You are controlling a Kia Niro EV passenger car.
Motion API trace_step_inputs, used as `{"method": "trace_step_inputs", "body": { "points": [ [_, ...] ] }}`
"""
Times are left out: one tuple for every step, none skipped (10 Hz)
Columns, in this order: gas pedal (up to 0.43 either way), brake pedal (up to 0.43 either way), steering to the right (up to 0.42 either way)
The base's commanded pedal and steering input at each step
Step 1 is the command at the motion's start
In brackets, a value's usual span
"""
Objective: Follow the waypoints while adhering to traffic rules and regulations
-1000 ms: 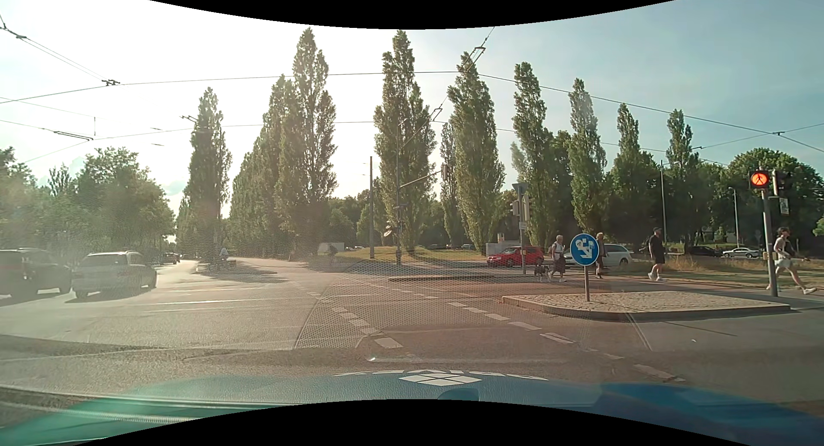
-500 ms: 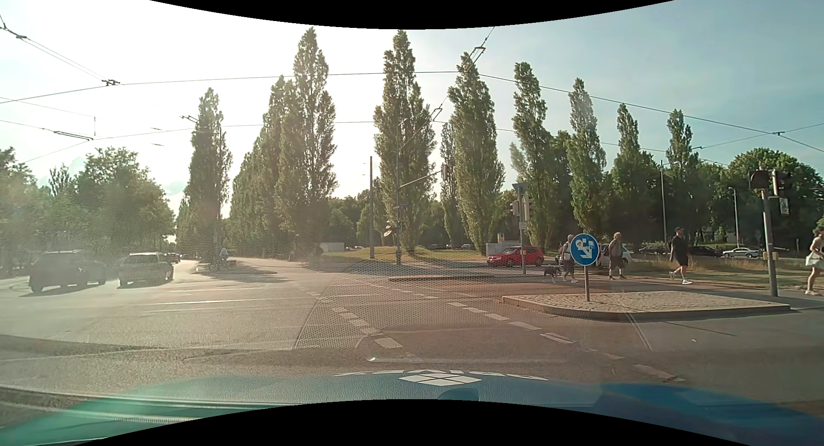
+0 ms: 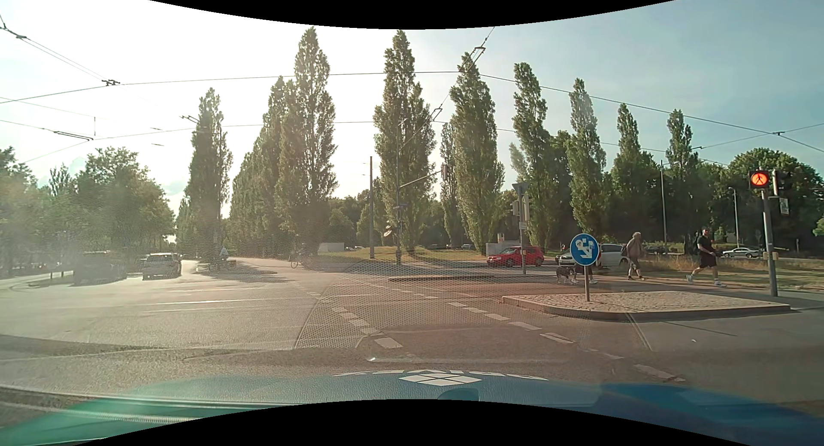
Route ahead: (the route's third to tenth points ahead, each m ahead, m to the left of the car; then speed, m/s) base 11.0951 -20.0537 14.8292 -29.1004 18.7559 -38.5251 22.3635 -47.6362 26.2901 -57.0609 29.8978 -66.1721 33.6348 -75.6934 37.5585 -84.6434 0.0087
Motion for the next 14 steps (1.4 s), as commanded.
{"method": "trace_step_inputs", "body": {
  "points": [
    [0.0, 0.226, 0.363],
    [0.0, 0.232, 0.368],
    [0.0, 0.232, 0.374],
    [0.0, 0.226, 0.377],
    [0.0, 0.226, 0.376],
    [0.0, 0.226, 0.376],
    [0.0, 0.226, 0.376],
    [0.0, 0.226, 0.377],
    [0.0, 0.226, 0.377],
    [0.0, 0.226, 0.378],
    [0.0, 0.226, 0.379],
    [0.0, 0.226, 0.382],
    [0.0, 0.226, 0.384],
    [0.0, 0.226, 0.385]
  ]
}}
